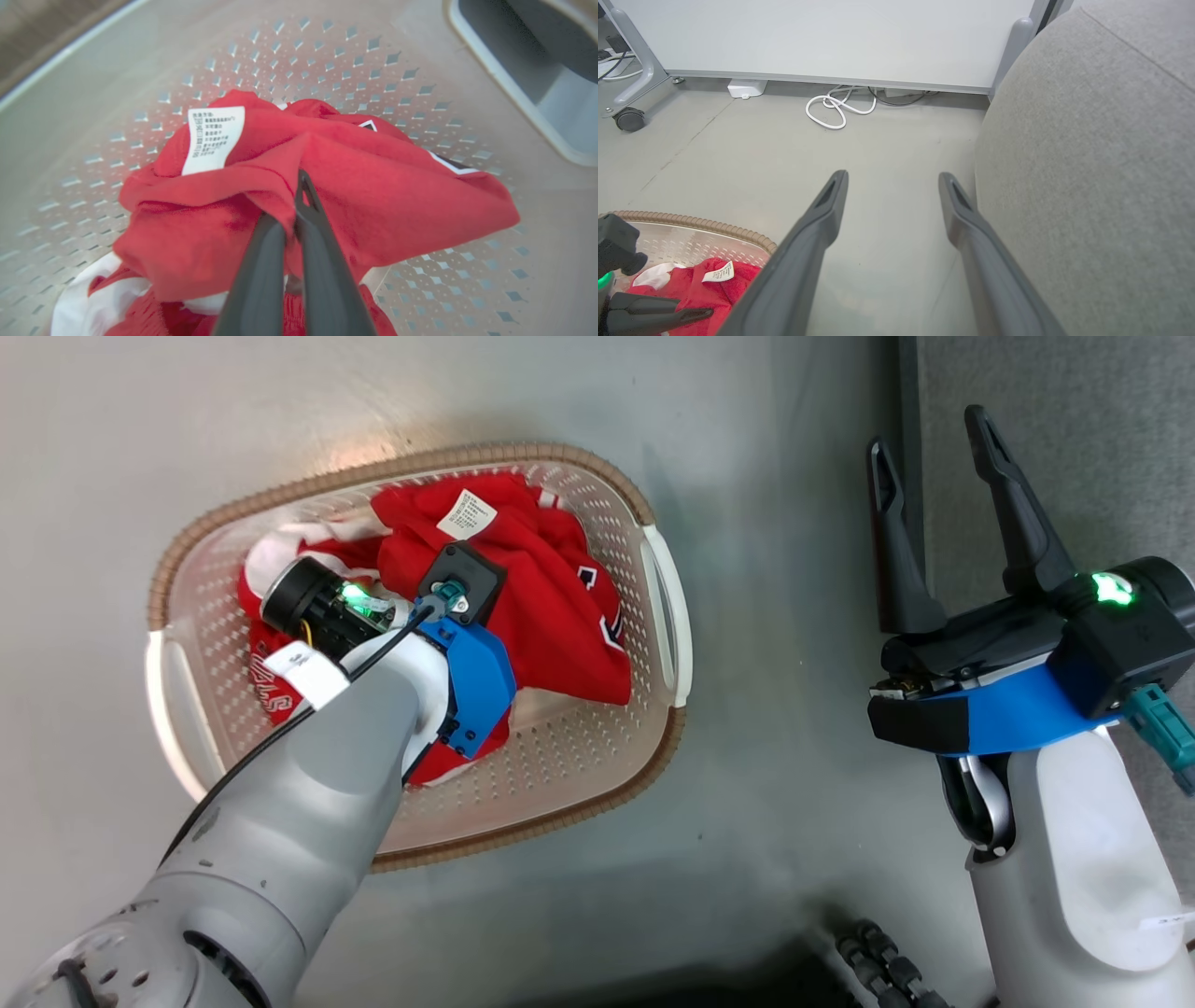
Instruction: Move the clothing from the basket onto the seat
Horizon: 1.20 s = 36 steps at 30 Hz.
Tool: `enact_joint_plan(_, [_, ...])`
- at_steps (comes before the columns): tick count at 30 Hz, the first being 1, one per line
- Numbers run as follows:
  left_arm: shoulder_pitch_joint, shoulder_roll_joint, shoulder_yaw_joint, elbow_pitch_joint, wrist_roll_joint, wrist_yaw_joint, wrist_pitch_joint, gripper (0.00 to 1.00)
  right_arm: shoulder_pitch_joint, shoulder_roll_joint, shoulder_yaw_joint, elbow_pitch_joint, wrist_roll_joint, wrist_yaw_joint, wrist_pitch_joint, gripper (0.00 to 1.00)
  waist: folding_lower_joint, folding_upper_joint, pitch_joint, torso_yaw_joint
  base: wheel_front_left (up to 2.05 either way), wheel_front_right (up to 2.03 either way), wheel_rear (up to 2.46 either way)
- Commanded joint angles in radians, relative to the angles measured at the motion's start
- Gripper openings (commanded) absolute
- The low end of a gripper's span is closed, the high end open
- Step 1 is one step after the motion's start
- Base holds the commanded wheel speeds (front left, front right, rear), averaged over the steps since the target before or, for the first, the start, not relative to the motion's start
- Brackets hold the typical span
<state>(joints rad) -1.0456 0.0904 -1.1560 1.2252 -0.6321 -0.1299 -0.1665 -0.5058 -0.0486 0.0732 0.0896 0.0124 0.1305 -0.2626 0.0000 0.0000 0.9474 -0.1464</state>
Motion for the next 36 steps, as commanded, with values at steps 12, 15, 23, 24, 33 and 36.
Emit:
enact_joint_plan(12, [0.083,-0.007,0.043,-0.023,-0.092,0.0,-0.099,0.0,0.044,-0.003,-0.003,0.046,0.003,0.0,-0.003,1.0,0.0,0.0,-0.235,0.058,0.0,0.0,0.0])
enact_joint_plan(15, [0.109,0.005,0.088,-0.081,-0.089,0.011,-0.099,0.0,0.065,-0.003,-0.006,0.059,-0.001,0.0,-0.004,1.0,0.0,0.0,-0.306,0.071,0.0,0.0,0.0])
enact_joint_plan(23, [0.247,0.048,0.237,-0.264,-0.012,0.055,-0.1,0.0,0.139,-0.007,-0.01,0.1,0.013,0.0,-0.004,1.0,0.0,0.0,-0.491,0.095,0.0,0.0,0.0])
enact_joint_plan(24, [0.262,0.052,0.254,-0.28,0.001,0.057,-0.1,0.0,0.15,-0.007,-0.009,0.103,0.015,0.0,-0.004,1.0,0.0,0.0,-0.511,0.097,0.0,0.0,0.0])
enact_joint_plan(33, [0.355,0.074,0.399,-0.44,0.128,0.076,-0.1,0.0,0.229,-0.006,-0.007,0.128,0.025,0.0,-0.004,1.0,0.0,0.0,-0.673,0.107,0.0,0.0,0.0])
enact_joint_plan(36, [0.378,0.079,0.439,-0.488,0.168,0.081,-0.1,0.0,0.252,-0.005,-0.006,0.132,0.028,0.0,-0.004,1.0,0.0,0.0,-0.714,0.105,0.0,0.0,0.0])
